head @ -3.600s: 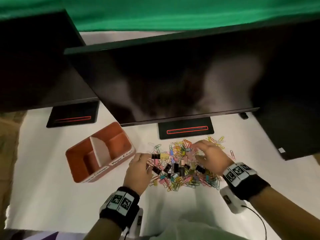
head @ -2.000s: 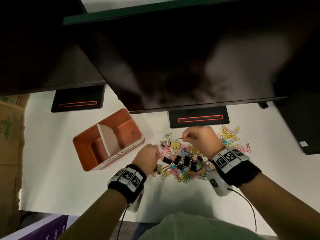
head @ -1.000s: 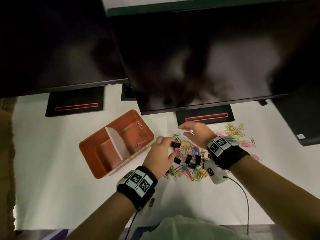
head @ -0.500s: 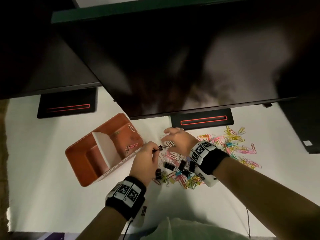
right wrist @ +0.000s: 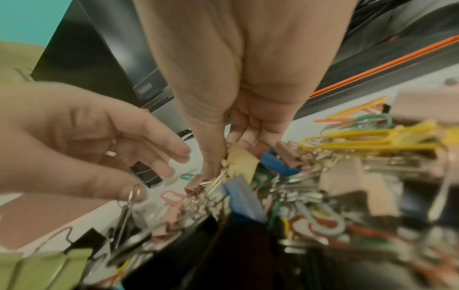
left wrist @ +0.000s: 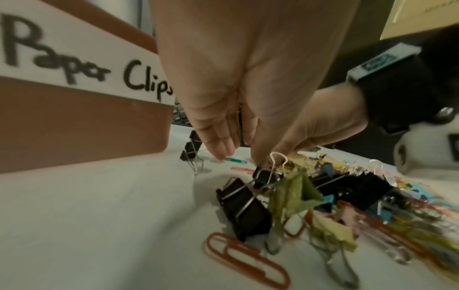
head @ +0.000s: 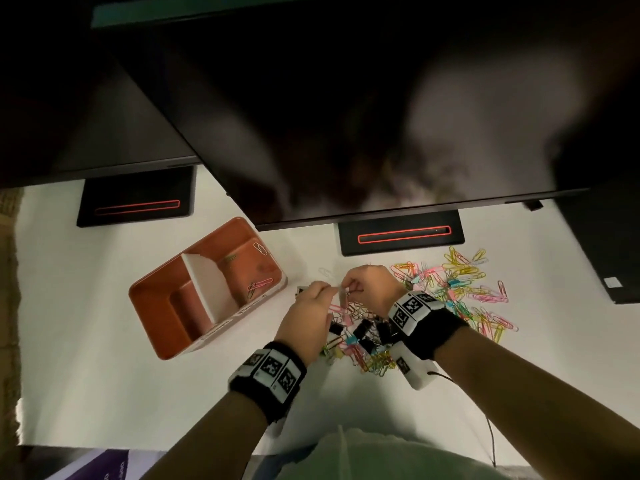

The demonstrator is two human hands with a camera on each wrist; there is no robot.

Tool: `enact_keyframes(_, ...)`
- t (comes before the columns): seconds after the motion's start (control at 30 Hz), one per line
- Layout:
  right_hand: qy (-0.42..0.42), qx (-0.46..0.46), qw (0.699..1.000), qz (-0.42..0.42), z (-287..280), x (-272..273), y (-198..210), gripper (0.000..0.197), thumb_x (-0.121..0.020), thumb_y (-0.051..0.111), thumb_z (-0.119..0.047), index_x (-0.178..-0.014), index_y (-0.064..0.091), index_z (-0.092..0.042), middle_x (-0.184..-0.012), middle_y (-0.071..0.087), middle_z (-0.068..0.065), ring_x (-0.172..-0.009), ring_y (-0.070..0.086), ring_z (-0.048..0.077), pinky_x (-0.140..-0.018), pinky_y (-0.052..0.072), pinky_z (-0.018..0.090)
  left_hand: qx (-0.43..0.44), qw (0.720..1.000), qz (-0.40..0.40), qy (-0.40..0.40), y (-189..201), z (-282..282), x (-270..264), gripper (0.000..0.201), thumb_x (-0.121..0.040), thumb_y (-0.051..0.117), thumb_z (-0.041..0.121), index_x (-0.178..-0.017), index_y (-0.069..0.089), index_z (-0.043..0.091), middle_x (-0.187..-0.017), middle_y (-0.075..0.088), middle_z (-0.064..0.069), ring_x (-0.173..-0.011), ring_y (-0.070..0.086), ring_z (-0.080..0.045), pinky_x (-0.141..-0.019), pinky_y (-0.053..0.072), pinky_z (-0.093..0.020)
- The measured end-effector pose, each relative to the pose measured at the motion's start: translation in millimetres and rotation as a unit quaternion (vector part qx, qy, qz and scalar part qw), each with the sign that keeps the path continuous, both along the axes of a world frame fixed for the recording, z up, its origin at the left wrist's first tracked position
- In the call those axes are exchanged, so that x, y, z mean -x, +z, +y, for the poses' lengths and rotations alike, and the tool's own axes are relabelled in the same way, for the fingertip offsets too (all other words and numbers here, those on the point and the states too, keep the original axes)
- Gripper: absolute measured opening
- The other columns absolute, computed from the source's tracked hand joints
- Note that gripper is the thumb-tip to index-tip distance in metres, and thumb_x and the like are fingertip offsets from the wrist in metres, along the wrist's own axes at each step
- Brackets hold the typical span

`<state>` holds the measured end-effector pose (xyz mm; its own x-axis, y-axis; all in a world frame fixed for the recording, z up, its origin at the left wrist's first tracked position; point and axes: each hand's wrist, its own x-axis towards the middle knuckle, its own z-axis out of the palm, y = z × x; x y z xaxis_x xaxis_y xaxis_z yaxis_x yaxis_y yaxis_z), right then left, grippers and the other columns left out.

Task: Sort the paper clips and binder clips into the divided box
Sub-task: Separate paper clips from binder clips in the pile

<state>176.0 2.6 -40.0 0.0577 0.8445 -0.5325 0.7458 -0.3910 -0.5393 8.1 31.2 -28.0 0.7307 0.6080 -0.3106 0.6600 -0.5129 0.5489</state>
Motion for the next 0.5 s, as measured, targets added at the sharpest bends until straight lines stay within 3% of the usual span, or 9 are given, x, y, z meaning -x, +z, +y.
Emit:
enact_keyframes(0.1, -0.059, -0.017, 0.998, 0.019, -9, -8, 4, 0.023, -0.083, 0.066, -0.016, -0.106, 0.066, -0.014, -0.103, 0.07, 0.004, -0.095, 0.065, 0.016, -0.085, 0.05, 0.023, -0.006, 1.0, 0.029, -0.012, -9, 7, -9, 0.05, -0.085, 0.054, 0.003, -0.132, 0.042, 0.015, -0.133, 0.042, -0.003, -0.118, 0.045, -0.022, -0.101, 0.04, -0.031)
enact_keyframes(0.17, -0.106, -0.039, 0.993, 0.035, -14, -14, 10, 0.023, -0.082, 0.067, -0.015, -0.105, 0.067, -0.013, -0.102, 0.07, 0.005, -0.093, 0.064, 0.016, -0.088, 0.052, 0.028, -0.013, 0.999, 0.036, -0.016, -15, 11, -12, 0.044, -0.085, 0.058, 0.009, -0.127, 0.048, 0.013, -0.127, 0.046, -0.004, -0.114, 0.047, -0.022, -0.098, 0.042, -0.032)
enact_keyframes(0.3, -0.179, -0.076, 0.978, 0.077, -20, -25, 22, 0.017, -0.082, 0.068, -0.009, -0.099, 0.07, -0.008, -0.098, 0.07, 0.011, -0.072, 0.063, 0.005, -0.076, 0.054, 0.026, -0.014, 0.999, 0.027, -0.015, -21, 13, -13, 0.018, -0.087, 0.058, 0.013, -0.104, 0.062, 0.012, -0.107, 0.055, -0.005, -0.103, 0.049, -0.023, -0.086, 0.045, -0.034)
enact_keyframes(0.4, -0.19, -0.099, 0.975, 0.063, -20, -37, 29, 0.015, -0.081, 0.068, -0.008, -0.096, 0.071, -0.008, -0.098, 0.07, 0.01, -0.086, 0.065, 0.018, -0.082, 0.049, 0.022, -0.008, 0.999, 0.034, -0.022, -23, 14, -15, 0.008, -0.088, 0.056, 0.014, -0.093, 0.063, 0.011, -0.098, 0.057, -0.006, -0.098, 0.05, -0.023, -0.08, 0.044, -0.032)
enact_keyframes(0.5, -0.194, -0.092, 0.976, 0.038, -19, -50, 31, 0.014, -0.081, 0.068, -0.01, -0.095, 0.071, -0.01, -0.1, 0.068, 0.008, -0.09, 0.065, 0.021, -0.089, 0.051, 0.03, -0.002, 0.998, 0.056, -0.029, -22, 16, -18, 0.009, -0.09, 0.054, 0.015, -0.094, 0.061, 0.011, -0.1, 0.057, -0.006, -0.098, 0.049, -0.022, -0.078, 0.041, -0.028)
